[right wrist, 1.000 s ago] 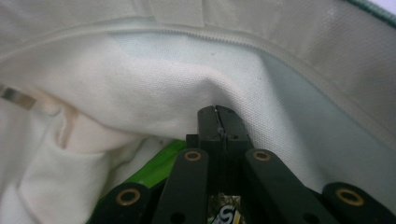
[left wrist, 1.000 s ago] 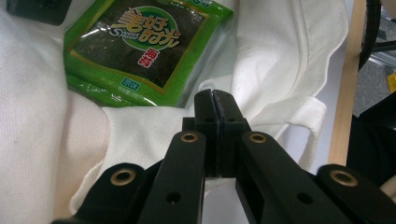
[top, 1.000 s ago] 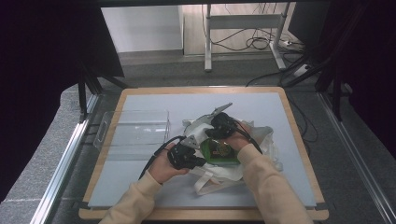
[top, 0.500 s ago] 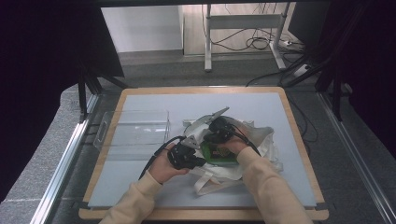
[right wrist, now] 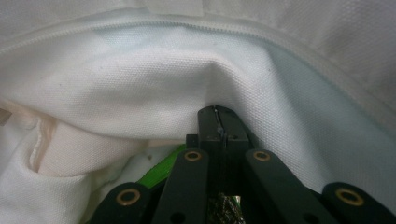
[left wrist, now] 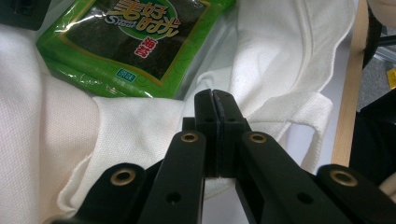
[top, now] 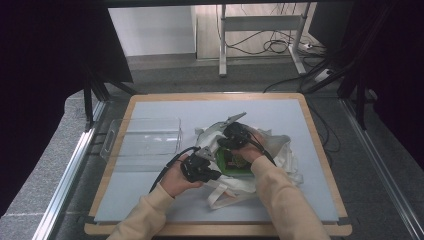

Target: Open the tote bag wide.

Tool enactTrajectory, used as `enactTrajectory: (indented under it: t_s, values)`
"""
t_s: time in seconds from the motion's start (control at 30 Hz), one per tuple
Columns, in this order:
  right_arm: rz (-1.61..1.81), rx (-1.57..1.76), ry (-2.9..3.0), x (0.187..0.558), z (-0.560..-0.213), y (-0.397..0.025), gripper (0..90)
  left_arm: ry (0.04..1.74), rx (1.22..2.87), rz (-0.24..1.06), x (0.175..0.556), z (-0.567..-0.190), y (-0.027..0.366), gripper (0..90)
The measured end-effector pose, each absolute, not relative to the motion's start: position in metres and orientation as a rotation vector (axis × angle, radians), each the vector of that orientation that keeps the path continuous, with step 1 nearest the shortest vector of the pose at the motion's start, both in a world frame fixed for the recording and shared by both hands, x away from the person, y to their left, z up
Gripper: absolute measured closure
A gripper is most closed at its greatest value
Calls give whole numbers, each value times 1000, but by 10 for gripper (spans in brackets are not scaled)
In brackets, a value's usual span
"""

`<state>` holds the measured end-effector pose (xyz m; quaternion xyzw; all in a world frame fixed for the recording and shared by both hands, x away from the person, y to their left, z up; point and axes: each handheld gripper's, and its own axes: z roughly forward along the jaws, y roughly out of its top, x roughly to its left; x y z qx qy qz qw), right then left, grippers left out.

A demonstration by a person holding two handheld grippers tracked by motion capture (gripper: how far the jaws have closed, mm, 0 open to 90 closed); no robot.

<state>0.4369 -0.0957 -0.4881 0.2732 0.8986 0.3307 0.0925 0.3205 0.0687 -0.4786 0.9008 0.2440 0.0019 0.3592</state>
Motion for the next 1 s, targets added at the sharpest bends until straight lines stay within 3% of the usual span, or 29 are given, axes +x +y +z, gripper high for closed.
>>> enactTrajectory:
  t_s: [0.4, 0.67, 1.0]
  values:
    - [968, 811, 2661, 423, -464, -109, 895, 626, 2324, 1, 321, -479, 70, 898]
    - [882, 839, 2614, 406, -437, -145, 895, 614, 2332, 13, 322, -477, 71, 898]
    - [757, 988, 2542, 407, -436, -197, 895, 633, 2319, 5, 321, -478, 72, 898]
